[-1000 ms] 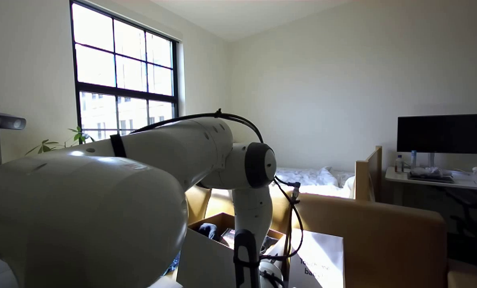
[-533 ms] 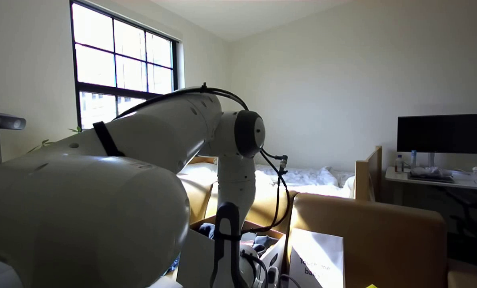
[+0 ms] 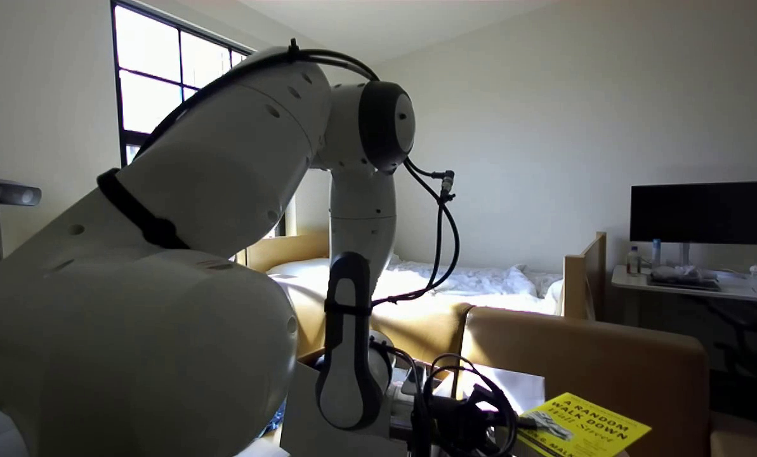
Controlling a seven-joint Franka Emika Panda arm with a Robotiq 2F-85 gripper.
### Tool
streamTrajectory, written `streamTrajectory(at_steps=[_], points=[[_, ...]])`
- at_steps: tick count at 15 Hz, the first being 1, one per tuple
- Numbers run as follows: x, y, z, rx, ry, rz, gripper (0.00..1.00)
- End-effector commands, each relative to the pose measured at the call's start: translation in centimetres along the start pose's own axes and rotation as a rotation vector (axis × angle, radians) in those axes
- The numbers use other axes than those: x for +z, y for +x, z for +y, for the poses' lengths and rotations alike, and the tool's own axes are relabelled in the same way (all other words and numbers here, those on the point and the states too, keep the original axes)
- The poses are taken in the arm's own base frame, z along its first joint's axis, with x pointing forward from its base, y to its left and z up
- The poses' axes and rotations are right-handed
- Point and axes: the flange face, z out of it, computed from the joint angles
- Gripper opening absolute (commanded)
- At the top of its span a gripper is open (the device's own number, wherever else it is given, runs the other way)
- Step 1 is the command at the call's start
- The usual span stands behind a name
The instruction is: Put the black and yellow books in the box, respectively
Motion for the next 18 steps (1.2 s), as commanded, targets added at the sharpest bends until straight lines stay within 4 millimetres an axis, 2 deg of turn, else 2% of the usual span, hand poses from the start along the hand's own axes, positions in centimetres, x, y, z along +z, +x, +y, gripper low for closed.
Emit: streamTrajectory(at_steps=[1, 3, 5, 6, 7, 10, 12, 14, 17, 18], points=[[-0.7, -0.5, 1.4, 0.003, -0.031, 0.009, 0.37], [-1.7, -1.6, 3.4, 0.007, -0.059, 0.027, 0.37], [-1.8, -2.1, 4.1, 0.008, -0.061, 0.030, 0.37], [-1.8, -2.1, 4.1, 0.007, -0.061, 0.030, 0.12], [-2.3, -2.1, 4.4, -0.010, -0.090, 0.045, 0.12], [-6.3, -1.0, 6.9, -0.048, -0.186, 0.154, 0.12], [-10.6, 0.8, 8.3, -0.094, -0.219, 0.219, 0.12], [-16.3, 3.2, 8.6, -0.161, -0.239, 0.294, 0.12], [-24.6, 7.2, 7.5, -0.254, -0.293, 0.418, 0.12], [-26.8, 8.3, 7.2, -0.268, -0.324, 0.456, 0.12]])
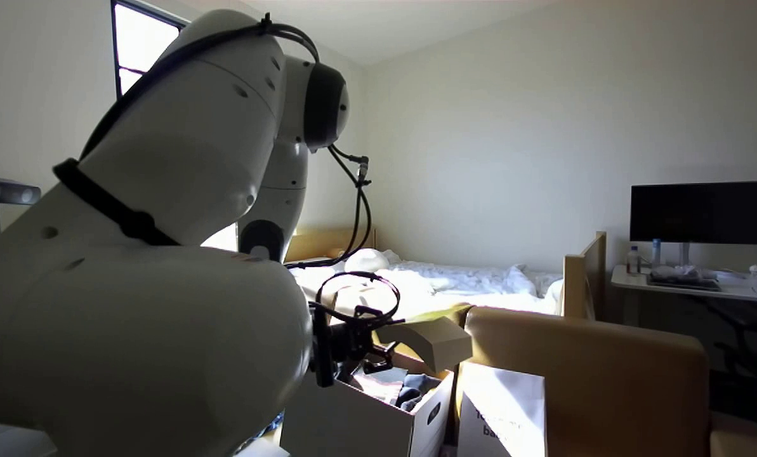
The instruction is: Put the black and yellow books in the box, respectively
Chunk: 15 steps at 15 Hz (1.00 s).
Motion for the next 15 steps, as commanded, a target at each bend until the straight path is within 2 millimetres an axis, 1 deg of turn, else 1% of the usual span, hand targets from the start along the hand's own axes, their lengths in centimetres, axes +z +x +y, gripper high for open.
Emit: streamTrajectory(at_steps=[1, 2, 3, 4, 5, 7, 9, 11, 12, 13, 15], points=[[-4.3, 6.2, 1.6, -0.078, -0.136, 0.098, 0.12], [-4.8, 7.5, 2.2, -0.067, -0.175, 0.152, 0.12], [-3.9, 8.4, 2.5, -0.002, -0.222, 0.143, 0.12], [-3.0, 9.2, 2.4, 0.038, -0.185, 0.140, 0.12], [-1.0, 9.4, 1.6, 0.056, -0.125, 0.091, 0.12], [1.3, 10.1, -0.7, 0.057, 0.005, 0.102, 0.12], [1.9, 11.1, -3.2, 0.023, 0.112, 0.133, 0.12], [1.2, 12.5, -5.1, 0.038, 0.151, 0.174, 0.12], [0.3, 13.4, -5.7, 0.046, 0.167, 0.208, 0.12], [-1.0, 14.3, -6.2, 0.049, 0.181, 0.247, 0.12], [-4.6, 15.8, -7.3, 0.040, 0.200, 0.307, 0.12]])
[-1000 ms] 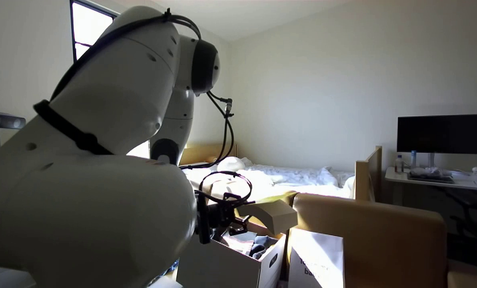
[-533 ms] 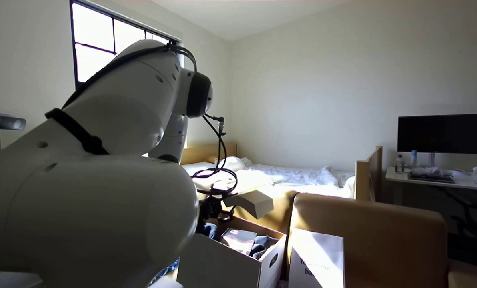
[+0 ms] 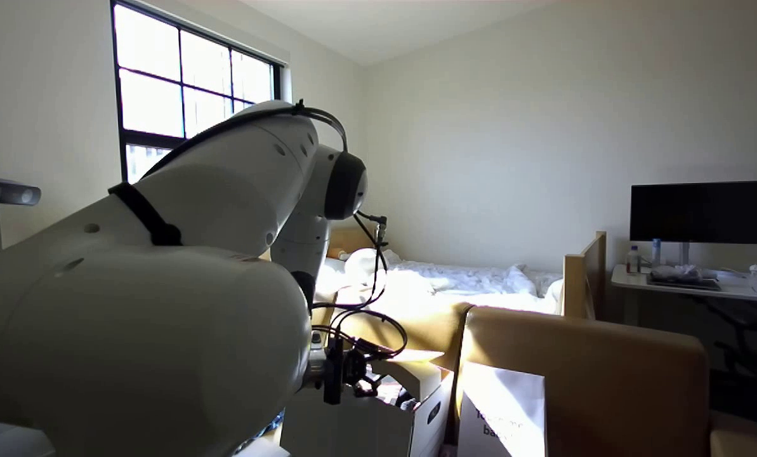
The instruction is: Put the black and yellow books in the box, respectively
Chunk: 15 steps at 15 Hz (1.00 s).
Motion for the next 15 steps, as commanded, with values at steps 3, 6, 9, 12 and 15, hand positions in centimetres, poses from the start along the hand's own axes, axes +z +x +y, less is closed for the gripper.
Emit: streamTrajectory(at_steps=[3, 6, 9, 12, 15], points=[[-3.9, 5.1, -0.8, 0.027, -0.110, 0.051, 0.12], [-5.2, 6.4, -1.3, 0.044, -0.072, 0.077, 0.12], [-4.8, 6.8, -1.8, 0.051, -0.085, 0.060, 0.12], [-4.4, 6.7, -1.2, 0.067, -0.101, 0.052, 0.64], [-4.4, 6.2, 0.6, 0.086, -0.163, 0.033, 0.81]])
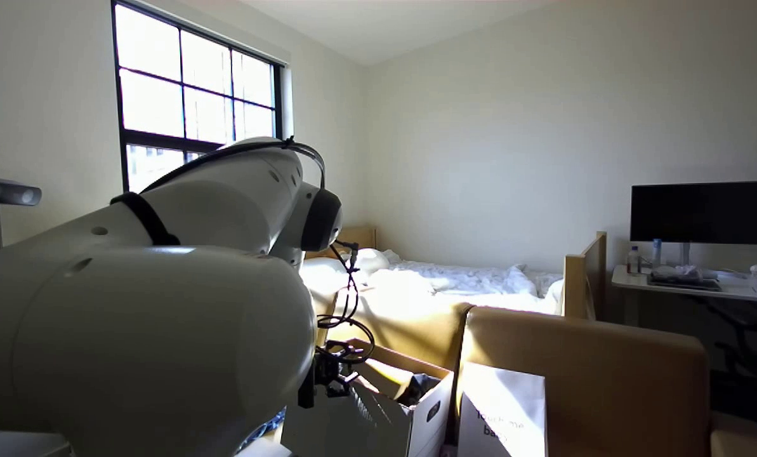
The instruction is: Put the black and yellow books in the box, respectively
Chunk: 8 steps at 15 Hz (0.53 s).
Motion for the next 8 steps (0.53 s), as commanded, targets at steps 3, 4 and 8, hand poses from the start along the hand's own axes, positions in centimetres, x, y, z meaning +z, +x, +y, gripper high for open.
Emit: streamTrajectory(at_steps=[3, 4, 8], points=[[0.1, -0.7, 4.3, 0.057, -0.170, -0.036, 1.00], [-0.2, -0.9, 5.1, 0.062, -0.194, -0.033, 1.00], [-2.6, -1.0, 9.8, 0.107, -0.315, -0.005, 1.00]])
